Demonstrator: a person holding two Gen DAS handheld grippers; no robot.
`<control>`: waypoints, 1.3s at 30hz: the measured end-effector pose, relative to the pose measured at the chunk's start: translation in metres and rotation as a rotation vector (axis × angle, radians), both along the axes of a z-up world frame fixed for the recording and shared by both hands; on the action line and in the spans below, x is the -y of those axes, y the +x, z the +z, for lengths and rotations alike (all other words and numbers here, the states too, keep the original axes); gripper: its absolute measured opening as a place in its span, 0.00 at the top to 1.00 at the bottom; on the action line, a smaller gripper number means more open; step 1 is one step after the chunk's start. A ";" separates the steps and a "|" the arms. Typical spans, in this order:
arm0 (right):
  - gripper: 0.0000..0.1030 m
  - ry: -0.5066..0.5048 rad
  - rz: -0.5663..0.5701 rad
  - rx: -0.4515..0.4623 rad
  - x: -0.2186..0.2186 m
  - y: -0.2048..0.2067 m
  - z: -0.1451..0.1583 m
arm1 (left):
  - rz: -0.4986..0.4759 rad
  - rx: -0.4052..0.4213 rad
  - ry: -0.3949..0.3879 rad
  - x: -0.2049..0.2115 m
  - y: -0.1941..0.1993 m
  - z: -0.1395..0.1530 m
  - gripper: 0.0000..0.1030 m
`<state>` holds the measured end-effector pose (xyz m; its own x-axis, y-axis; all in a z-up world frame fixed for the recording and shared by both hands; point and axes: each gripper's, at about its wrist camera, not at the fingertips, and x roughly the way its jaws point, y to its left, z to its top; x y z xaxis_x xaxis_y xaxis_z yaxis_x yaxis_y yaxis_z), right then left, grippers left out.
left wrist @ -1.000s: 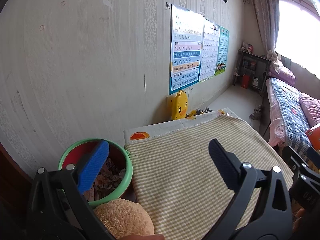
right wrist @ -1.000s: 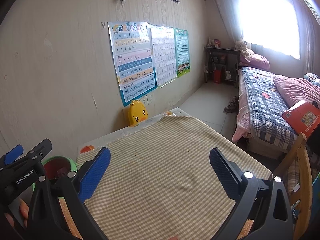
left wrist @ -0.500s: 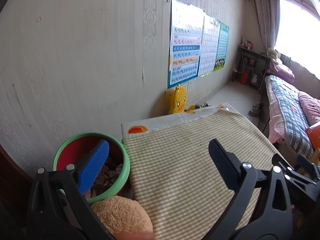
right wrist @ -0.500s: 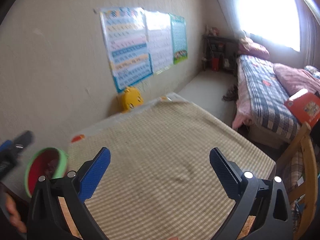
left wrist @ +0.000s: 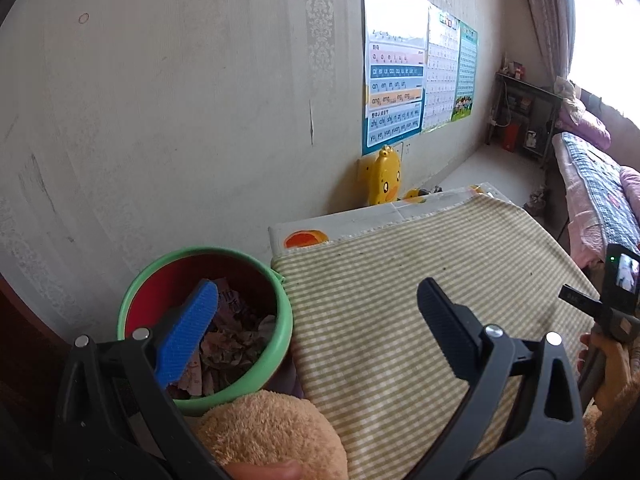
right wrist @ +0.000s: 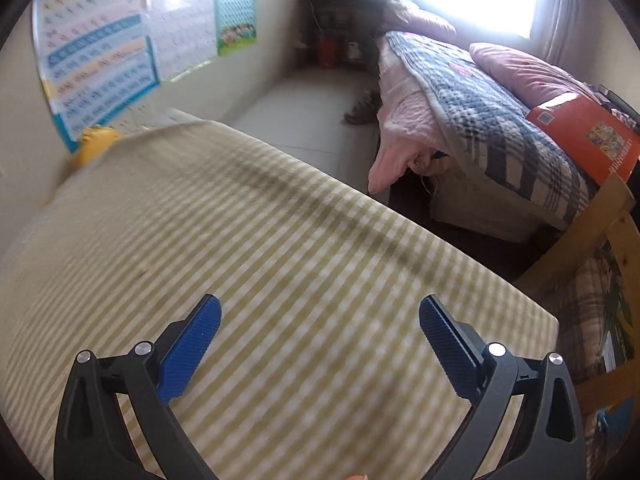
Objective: Collect trash
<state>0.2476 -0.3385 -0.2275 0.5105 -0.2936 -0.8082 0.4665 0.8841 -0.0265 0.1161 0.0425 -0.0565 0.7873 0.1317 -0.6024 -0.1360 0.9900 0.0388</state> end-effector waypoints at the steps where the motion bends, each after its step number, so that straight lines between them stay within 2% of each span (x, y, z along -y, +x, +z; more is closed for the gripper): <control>1: 0.07 0.016 0.005 -0.019 0.001 0.003 -0.005 | 0.002 0.004 0.001 -0.002 0.001 -0.001 0.05; 4: 0.06 0.041 -0.002 -0.015 0.006 0.002 -0.005 | 0.018 0.004 -0.001 -0.009 0.005 -0.004 0.05; 9: 0.06 0.041 -0.003 -0.015 0.007 0.000 -0.003 | 0.043 -0.052 -0.015 -0.038 0.017 -0.006 0.05; 14: 0.06 0.041 -0.003 -0.015 0.007 0.000 -0.003 | 0.139 -0.016 0.011 -0.084 0.014 -0.004 0.05; 19: 0.06 0.041 -0.003 -0.015 0.007 0.000 -0.003 | 0.220 -0.014 -0.012 -0.136 0.006 -0.010 0.05; 27: 0.06 0.041 -0.003 -0.015 0.008 -0.001 -0.002 | 0.321 -0.033 -0.048 -0.191 -0.016 -0.030 0.05; 33: 0.06 0.041 -0.003 -0.015 0.008 -0.001 -0.002 | 0.355 -0.027 -0.064 -0.207 -0.027 -0.029 0.05; 39: 0.06 0.038 -0.003 -0.017 0.006 0.000 -0.003 | 0.379 0.051 -0.047 -0.209 -0.051 -0.004 0.05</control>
<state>0.2477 -0.3450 -0.2304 0.4961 -0.2640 -0.8272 0.4686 0.8834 -0.0009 0.0651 0.2518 -0.0607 0.7171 0.3923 -0.5761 -0.4932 0.8696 -0.0218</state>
